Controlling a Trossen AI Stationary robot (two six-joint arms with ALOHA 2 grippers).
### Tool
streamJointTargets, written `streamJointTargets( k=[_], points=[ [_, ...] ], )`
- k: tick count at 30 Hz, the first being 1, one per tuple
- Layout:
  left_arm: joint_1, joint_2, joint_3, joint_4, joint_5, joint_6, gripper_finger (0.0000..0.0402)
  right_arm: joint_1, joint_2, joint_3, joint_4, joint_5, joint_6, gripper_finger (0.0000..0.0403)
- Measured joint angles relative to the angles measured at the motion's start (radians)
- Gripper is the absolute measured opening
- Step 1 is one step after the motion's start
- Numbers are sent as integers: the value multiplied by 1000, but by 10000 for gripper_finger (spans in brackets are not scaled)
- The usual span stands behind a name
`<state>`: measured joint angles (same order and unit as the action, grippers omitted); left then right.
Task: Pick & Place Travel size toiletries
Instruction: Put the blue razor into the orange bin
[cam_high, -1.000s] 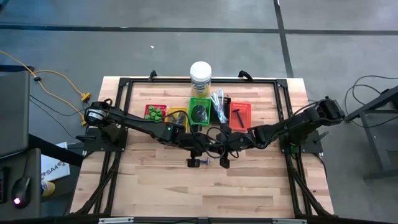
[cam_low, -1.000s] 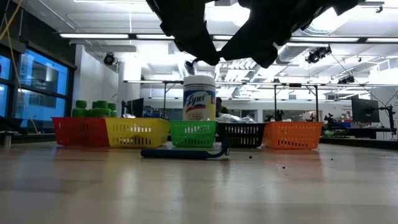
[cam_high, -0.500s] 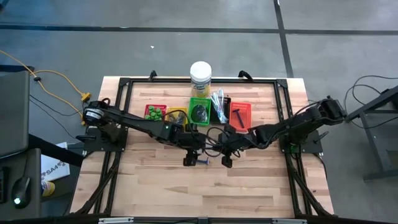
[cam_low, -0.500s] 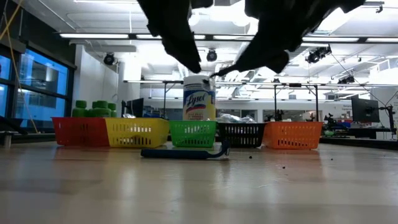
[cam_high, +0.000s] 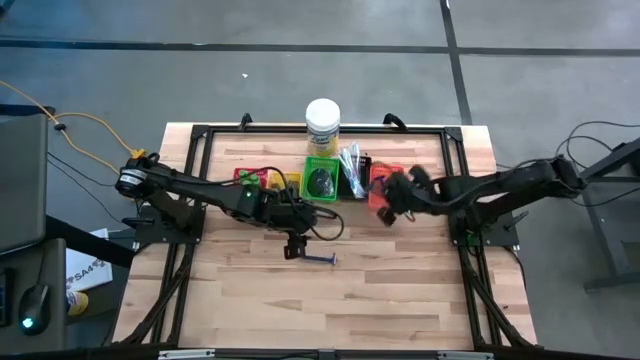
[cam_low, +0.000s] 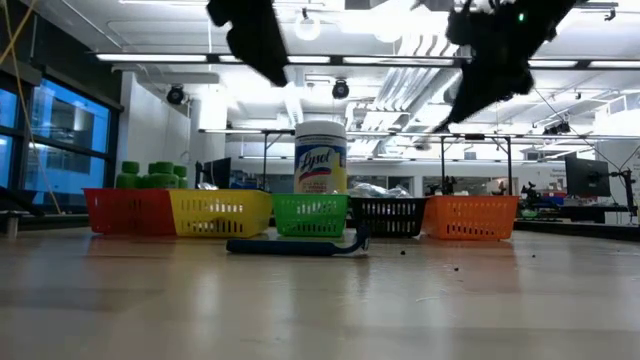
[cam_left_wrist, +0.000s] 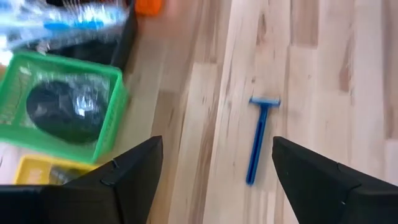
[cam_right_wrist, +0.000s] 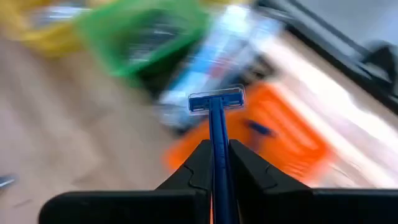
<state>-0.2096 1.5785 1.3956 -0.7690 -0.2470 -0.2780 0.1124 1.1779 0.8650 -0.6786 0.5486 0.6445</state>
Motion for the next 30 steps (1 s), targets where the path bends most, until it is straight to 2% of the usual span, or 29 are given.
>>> streamJointTargets(
  k=[5, 11, 20, 25, 30],
  points=[
    [0, 0, 1, 6, -3, -16, 289, -114, -25, -1, -135, 31, 115, 27],
    [0, 0, 1, 7, -9, -19, 289, -210, -6, -101, 6, -21, 162, 27],
    [0, 0, 1, 8, -11, -35, 289, -255, -6, -162, 161, -57, 184, 31],
    [0, 0, 1, 8, -11, -42, 289, -273, 9, -199, 164, -54, 253, 41],
    [0, 0, 1, 8, -11, -43, 289, -280, 9, -210, 177, -54, 249, 68]
  ],
)
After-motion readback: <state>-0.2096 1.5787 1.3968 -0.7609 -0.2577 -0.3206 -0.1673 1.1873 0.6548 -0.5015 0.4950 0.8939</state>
